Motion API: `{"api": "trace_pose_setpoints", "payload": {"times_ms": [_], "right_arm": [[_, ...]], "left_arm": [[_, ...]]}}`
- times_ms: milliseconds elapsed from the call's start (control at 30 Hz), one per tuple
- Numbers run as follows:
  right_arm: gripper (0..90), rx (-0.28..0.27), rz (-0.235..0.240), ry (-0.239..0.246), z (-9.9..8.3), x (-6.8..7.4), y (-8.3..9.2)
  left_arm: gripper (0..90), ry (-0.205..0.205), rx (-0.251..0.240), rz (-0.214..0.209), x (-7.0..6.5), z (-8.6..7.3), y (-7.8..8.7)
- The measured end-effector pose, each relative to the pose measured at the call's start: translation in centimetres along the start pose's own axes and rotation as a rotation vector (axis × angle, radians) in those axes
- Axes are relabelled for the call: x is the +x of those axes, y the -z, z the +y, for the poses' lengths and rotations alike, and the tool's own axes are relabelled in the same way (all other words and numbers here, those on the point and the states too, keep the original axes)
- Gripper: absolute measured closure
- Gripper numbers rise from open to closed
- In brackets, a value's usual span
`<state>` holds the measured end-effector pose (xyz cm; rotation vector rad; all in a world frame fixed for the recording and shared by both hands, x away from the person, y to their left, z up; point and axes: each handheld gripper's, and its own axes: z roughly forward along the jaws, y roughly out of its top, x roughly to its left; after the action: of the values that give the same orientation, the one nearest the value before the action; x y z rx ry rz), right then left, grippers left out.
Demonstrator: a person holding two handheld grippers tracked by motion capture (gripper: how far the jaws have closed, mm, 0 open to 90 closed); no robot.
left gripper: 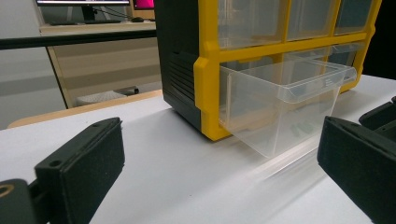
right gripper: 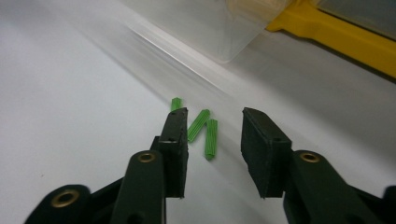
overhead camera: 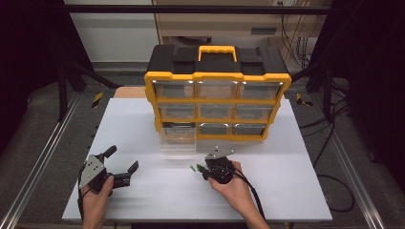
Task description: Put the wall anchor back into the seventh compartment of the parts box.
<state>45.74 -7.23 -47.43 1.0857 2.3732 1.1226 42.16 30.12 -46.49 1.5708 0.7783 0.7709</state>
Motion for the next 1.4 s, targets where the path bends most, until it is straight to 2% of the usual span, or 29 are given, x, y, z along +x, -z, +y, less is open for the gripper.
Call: {"api": "trace_pose_setpoints", "payload": {"times_ms": [367, 1133, 1267, 1400], "right_arm": [[74.7, 0.021, 0.013, -0.009, -0.1, -0.2, -1.2], [84.5, 0.034, 0.013, -0.001, -0.2, -0.4, -1.6], [84.5, -0.008, 0.014, -0.024, 0.0, -0.6, -0.8], [84.5, -0.096, 0.008, -0.046, 0.3, -1.2, 0.7]], "left_arm": [[0.8, 0.0, 0.001, -0.003, 0.0, 0.0, -0.1], [0.8, -0.001, 0.007, -0.008, -0.1, -0.1, -0.2], [0.8, 0.004, 0.002, -0.008, 0.0, -0.1, -0.2], [0.8, 0.009, -0.003, -0.01, 0.0, -0.1, -0.1]]}}
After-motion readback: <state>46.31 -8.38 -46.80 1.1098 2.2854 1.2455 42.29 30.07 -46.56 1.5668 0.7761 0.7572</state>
